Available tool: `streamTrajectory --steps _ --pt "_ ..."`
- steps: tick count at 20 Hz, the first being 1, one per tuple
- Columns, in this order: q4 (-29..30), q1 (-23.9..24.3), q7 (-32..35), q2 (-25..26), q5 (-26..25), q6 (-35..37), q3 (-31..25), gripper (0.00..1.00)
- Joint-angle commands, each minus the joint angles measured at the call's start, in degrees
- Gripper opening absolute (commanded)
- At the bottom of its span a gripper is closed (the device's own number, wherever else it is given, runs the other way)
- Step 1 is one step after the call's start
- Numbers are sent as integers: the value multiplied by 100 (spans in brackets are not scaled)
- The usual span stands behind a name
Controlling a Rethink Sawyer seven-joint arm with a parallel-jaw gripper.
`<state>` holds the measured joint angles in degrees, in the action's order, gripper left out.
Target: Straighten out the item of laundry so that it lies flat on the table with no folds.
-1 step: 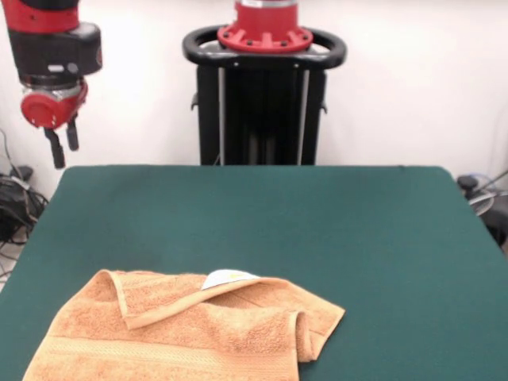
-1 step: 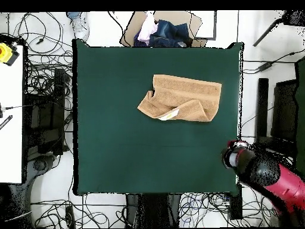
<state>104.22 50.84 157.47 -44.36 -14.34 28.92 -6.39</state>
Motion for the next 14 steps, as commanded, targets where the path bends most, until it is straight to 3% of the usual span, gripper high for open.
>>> streamTrajectory --steps 1,4,8,11,14 --pt "-523 18 -713 632 -215 -93 -522 100" --pt "-729 13 -340 1138 11 -367 -549 100" --pt "-978 -222 -10 1688 -160 -904 -266 100" --pt "-1024 -322 90 1934 -181 -1159 -159 100" --pt "-1293 -493 58 1986 -98 -970 -99 100"
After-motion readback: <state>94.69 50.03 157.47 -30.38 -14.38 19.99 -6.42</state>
